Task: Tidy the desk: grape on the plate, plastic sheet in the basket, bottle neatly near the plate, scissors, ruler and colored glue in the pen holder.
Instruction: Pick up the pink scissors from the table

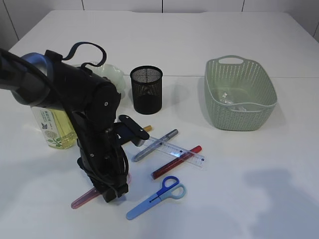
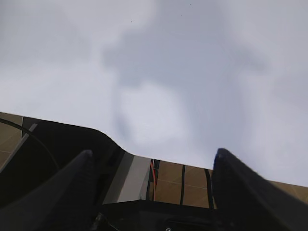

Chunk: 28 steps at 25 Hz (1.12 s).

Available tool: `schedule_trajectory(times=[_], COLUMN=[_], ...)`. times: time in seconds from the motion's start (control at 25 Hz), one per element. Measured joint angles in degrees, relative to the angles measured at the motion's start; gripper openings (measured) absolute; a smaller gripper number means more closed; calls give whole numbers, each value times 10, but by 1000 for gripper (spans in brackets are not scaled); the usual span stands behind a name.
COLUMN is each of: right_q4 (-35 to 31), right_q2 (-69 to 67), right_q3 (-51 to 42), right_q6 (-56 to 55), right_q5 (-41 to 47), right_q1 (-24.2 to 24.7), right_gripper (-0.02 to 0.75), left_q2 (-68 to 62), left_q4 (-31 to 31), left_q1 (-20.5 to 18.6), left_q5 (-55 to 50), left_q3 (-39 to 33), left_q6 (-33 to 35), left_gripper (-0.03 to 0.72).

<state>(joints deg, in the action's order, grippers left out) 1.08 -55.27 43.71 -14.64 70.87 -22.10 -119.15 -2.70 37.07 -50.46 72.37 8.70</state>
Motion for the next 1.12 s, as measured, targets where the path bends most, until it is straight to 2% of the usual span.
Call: schedule_trajectory(times=[0.44,0.72,1.12], right_q4=[0,0,0], right_q2=[0,0,0], right_q3=[0,0,0], right_q6=[0,0,0], right_q5=[0,0,0], right_q1=[0,0,0], right_gripper=[583,583,583], left_q2=[0,0,0], left_q4=[0,0,4], left_q1=[0,-5,-5], left_q5=[5,5,7], left_q3=[0,0,0], left_q6=[-7,-7,-7], left_gripper=[403,328,319])
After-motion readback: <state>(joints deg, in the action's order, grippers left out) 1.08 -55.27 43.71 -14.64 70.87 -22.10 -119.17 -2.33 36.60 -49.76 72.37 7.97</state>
